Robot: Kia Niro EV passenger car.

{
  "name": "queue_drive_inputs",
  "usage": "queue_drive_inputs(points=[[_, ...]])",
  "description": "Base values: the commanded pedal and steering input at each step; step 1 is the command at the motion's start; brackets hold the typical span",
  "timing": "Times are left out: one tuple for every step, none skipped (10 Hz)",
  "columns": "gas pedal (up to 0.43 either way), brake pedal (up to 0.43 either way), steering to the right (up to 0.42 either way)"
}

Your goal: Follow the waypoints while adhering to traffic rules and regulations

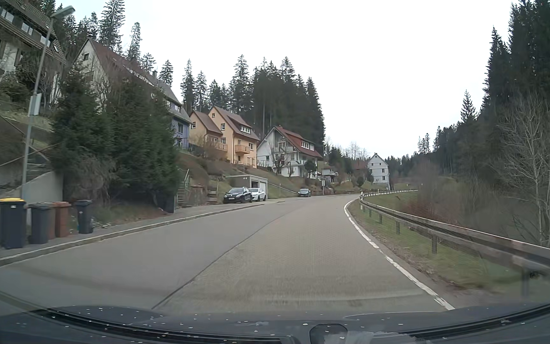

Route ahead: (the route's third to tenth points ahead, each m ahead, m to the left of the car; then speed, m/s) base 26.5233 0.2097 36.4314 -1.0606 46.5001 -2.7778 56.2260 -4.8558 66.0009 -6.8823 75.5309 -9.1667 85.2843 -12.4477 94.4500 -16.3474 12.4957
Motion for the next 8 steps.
queue_drive_inputs(points=[[0.209, 0.000, 0.017], [0.209, 0.000, 0.016], [0.209, 0.000, 0.015], [0.220, 0.000, 0.014], [0.220, 0.000, 0.014], [0.220, 0.000, 0.014], [0.220, 0.000, 0.014], [0.220, 0.000, 0.014]])
